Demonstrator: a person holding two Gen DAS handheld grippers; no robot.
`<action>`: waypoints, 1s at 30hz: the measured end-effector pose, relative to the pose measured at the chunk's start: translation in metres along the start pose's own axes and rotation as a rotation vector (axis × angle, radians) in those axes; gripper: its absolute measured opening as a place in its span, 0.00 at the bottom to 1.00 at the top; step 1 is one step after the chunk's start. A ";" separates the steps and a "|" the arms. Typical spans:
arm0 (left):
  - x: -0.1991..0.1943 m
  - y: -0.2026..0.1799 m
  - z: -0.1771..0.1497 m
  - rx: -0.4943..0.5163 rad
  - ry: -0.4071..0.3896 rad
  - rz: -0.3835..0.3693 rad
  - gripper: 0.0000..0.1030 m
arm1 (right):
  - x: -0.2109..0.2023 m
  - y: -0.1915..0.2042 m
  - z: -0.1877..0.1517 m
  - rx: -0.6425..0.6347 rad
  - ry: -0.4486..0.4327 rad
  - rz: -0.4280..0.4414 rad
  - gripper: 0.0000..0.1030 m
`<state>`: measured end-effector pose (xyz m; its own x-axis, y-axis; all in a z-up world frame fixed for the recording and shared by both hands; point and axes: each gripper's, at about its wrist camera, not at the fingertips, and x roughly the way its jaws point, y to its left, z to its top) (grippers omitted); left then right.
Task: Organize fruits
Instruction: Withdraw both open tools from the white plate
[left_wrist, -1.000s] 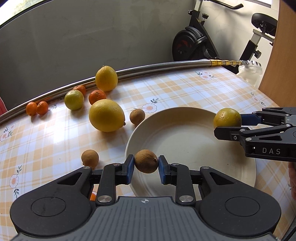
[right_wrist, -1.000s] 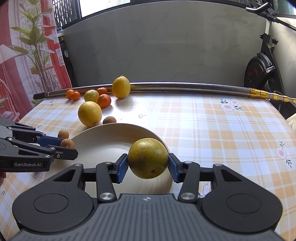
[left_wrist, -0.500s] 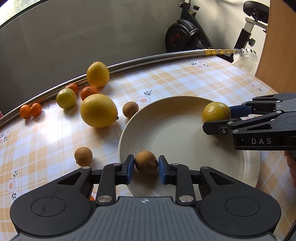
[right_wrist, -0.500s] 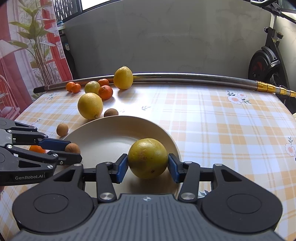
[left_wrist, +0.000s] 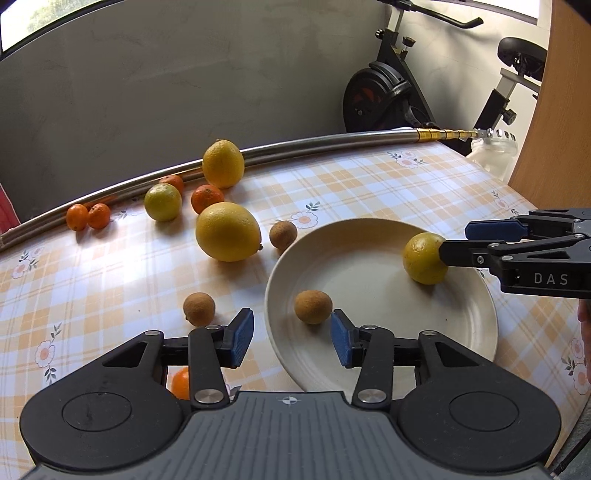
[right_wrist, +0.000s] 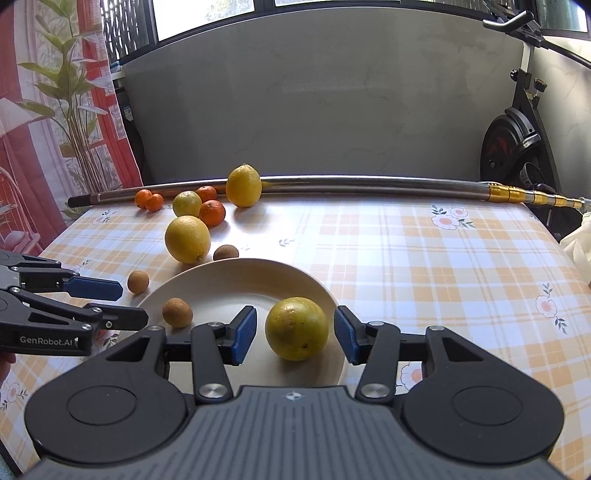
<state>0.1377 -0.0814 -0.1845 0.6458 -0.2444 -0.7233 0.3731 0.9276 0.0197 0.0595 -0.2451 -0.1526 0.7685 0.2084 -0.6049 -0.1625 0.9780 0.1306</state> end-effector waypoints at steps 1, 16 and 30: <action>-0.004 0.003 0.000 -0.010 -0.005 0.002 0.47 | -0.003 0.000 0.001 0.002 -0.006 -0.002 0.49; -0.083 0.087 0.022 -0.147 -0.148 0.144 0.47 | -0.039 0.013 0.027 0.031 -0.077 0.000 0.49; -0.131 0.176 0.039 -0.270 -0.218 0.296 0.47 | -0.026 0.040 0.056 0.106 -0.116 0.057 0.53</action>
<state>0.1444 0.1029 -0.0595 0.8343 0.0158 -0.5511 -0.0175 0.9998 0.0022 0.0678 -0.2116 -0.0880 0.8272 0.2557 -0.5003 -0.1462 0.9577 0.2477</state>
